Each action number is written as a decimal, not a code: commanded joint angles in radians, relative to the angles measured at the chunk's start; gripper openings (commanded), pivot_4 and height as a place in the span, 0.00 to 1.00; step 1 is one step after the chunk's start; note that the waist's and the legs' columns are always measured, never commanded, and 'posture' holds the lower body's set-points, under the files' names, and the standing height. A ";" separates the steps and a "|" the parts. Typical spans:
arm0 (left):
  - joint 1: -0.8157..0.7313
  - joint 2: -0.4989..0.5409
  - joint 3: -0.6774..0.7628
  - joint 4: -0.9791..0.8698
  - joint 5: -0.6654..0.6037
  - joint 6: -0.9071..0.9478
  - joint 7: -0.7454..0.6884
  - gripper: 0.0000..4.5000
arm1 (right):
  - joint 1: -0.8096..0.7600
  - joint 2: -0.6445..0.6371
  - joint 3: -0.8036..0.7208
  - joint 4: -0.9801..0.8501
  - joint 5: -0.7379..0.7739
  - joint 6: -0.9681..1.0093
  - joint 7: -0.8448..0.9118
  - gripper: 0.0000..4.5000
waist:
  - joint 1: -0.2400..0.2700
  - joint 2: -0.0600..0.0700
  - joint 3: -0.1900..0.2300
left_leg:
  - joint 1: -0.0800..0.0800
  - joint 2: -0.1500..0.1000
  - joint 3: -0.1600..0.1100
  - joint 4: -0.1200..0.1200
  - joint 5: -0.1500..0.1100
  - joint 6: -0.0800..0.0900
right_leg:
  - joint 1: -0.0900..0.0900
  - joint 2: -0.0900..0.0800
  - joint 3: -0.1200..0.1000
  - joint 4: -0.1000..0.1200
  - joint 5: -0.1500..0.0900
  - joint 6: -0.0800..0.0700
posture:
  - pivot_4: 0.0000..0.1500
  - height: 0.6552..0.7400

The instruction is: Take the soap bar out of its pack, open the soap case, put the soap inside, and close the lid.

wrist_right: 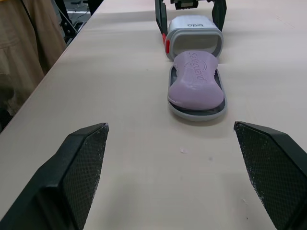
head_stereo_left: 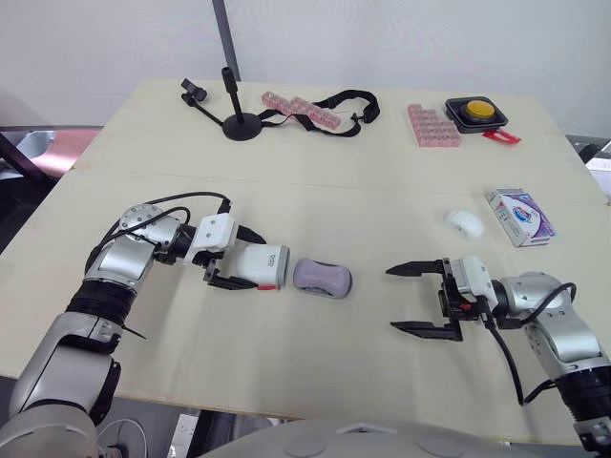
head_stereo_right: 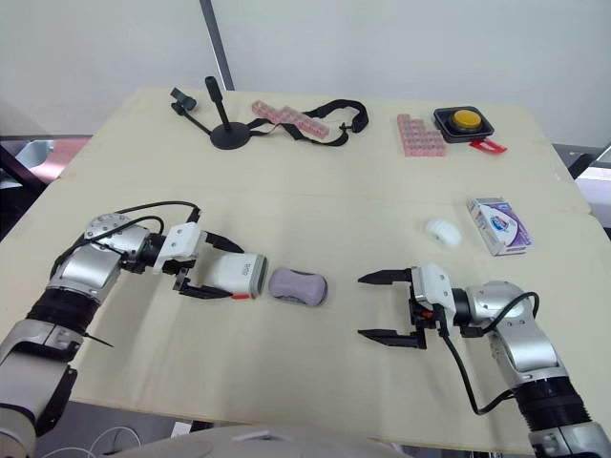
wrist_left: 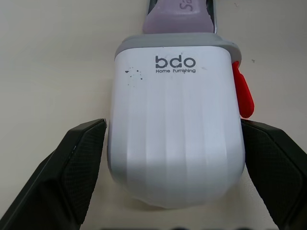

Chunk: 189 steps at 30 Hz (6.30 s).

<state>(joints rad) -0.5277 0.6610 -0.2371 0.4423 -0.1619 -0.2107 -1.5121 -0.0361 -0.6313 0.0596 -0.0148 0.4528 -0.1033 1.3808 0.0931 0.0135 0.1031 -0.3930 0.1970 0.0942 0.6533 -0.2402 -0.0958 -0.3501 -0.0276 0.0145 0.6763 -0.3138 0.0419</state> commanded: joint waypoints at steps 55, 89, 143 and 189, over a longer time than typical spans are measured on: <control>0.062 0.017 0.024 -0.063 -0.012 -0.040 0.012 0.77 | -0.343 0.152 0.427 -0.212 -0.332 0.668 -0.485 1.00 | -0.009 0.000 0.000 | 0.001 0.000 0.001 0.000 0.001 -0.001 | -0.002 -0.001 0.002 0.004 0.000 0.000 | 1.00 1.00; -0.053 -0.115 -0.042 -0.025 0.032 -0.010 0.041 0.77 | -0.340 -0.060 0.295 -0.353 -0.251 0.708 -0.340 0.57 | 0.014 -0.001 0.000 | 0.000 0.001 0.001 0.000 0.001 -0.002 | -0.003 0.000 0.002 0.004 0.000 0.000 | 1.00 1.00; -0.110 -0.229 -0.092 -0.024 0.076 -0.001 0.101 0.77 | -0.279 -0.178 0.223 -0.356 -0.242 0.664 -0.343 0.81 | 0.040 -0.001 0.000 | -0.001 0.001 0.001 0.000 0.001 -0.002 | -0.006 0.001 0.005 0.006 0.000 0.000 | 1.00 1.00; -0.109 -0.239 -0.072 -0.003 0.074 -0.053 0.141 0.77 | -0.218 -0.135 0.124 -0.270 -0.236 0.471 -0.313 0.00 | 0.040 -0.001 0.000 | -0.002 0.000 0.002 0.000 0.001 -0.002 | -0.006 0.001 0.005 0.005 0.000 0.000 | 1.00 1.00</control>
<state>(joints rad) -0.6265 0.4153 -0.3355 0.4542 -0.0750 -0.2304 -1.3804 -0.2561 -0.7514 0.2373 -0.2821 0.1845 0.4013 1.0482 0.1331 0.0128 0.1028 -0.3951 0.1974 0.0958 0.6532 -0.2395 -0.0976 -0.3556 -0.0263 0.0192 0.6813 -0.3137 0.0418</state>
